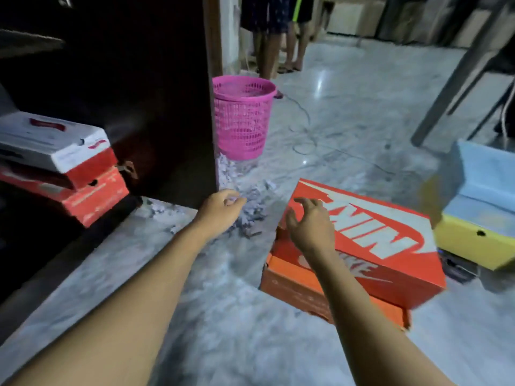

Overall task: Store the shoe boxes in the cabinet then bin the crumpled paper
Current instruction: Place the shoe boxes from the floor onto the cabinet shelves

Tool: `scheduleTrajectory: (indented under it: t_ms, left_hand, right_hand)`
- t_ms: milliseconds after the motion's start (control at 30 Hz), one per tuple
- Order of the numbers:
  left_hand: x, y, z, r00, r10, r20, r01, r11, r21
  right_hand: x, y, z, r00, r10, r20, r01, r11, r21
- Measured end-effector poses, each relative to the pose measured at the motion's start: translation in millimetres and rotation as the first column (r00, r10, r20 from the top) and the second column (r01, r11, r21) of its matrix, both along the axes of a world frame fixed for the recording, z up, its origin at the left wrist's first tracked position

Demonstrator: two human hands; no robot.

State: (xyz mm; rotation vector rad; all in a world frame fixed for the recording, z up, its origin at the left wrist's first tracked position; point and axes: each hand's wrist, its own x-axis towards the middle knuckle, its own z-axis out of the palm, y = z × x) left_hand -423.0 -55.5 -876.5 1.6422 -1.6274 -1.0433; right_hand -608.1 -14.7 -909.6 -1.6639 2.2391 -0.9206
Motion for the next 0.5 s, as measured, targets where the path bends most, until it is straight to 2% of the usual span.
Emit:
scheduleTrajectory:
  t_ms: [133, 300, 400, 467, 500]
  left_hand:
    - [-58, -1, -42, 0.997, -0.04, -0.059, 0.047, 0.99, 0.13]
    - [-96, -1, -70, 0.992, -0.028, -0.119, 0.062, 0.956, 0.285]
    - [-109, -6, -78, 0.98, -0.019, -0.197, 0.083, 0.944, 0.32]
    - [-115, -10, -85, 0.977, 0.028, -0.211, 0.047, 0.938, 0.342]
    - [-117, -11, -86, 0.974, 0.057, -0.22, 0.025, 0.936, 0.35]
  right_hand:
    - [-51, 14, -16, 0.965, -0.243, -0.097, 0.255, 0.957, 0.139]
    - [-111, 32, -30, 0.914, -0.369, -0.167, 0.405, 0.852, 0.332]
    - [-132, 42, -30, 0.921, -0.278, -0.271, 0.353, 0.892, 0.282]
    - [-147, 47, -25, 0.933, -0.266, -0.241, 0.317, 0.927, 0.202]
    - [-155, 50, -24, 0.923, -0.316, -0.218, 0.354, 0.92, 0.166]
